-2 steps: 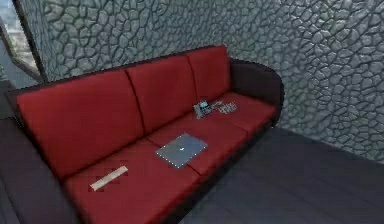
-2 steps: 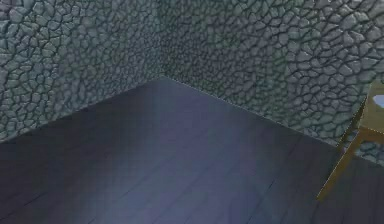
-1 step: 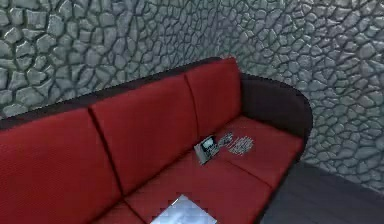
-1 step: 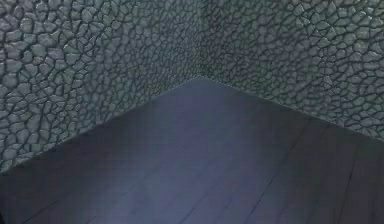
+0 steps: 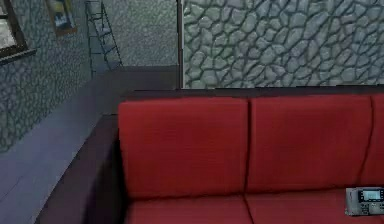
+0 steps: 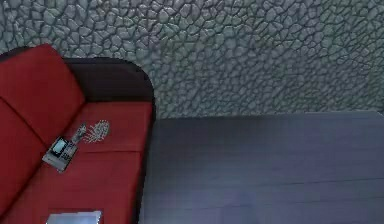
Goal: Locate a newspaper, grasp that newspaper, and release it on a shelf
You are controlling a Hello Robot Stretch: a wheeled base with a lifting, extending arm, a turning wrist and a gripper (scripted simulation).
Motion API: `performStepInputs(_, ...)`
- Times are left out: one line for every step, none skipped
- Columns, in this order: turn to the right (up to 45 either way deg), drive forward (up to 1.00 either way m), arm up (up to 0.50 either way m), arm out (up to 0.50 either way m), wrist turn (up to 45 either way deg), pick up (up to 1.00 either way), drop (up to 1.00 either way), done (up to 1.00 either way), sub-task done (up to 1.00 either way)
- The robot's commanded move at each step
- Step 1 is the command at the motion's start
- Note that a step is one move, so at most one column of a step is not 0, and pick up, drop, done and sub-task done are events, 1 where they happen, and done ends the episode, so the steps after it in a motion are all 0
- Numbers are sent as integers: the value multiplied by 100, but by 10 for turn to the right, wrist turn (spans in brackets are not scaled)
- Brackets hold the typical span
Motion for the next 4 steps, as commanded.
performStepInputs(-450,0,0,0,0,0,0,0,0)
performStepInputs(-450,0,0,0,0,0,0,0,0)
performStepInputs(0,0,50,0,0,0,0,0,0)
performStepInputs(0,0,0,30,0,0,0,0,0)
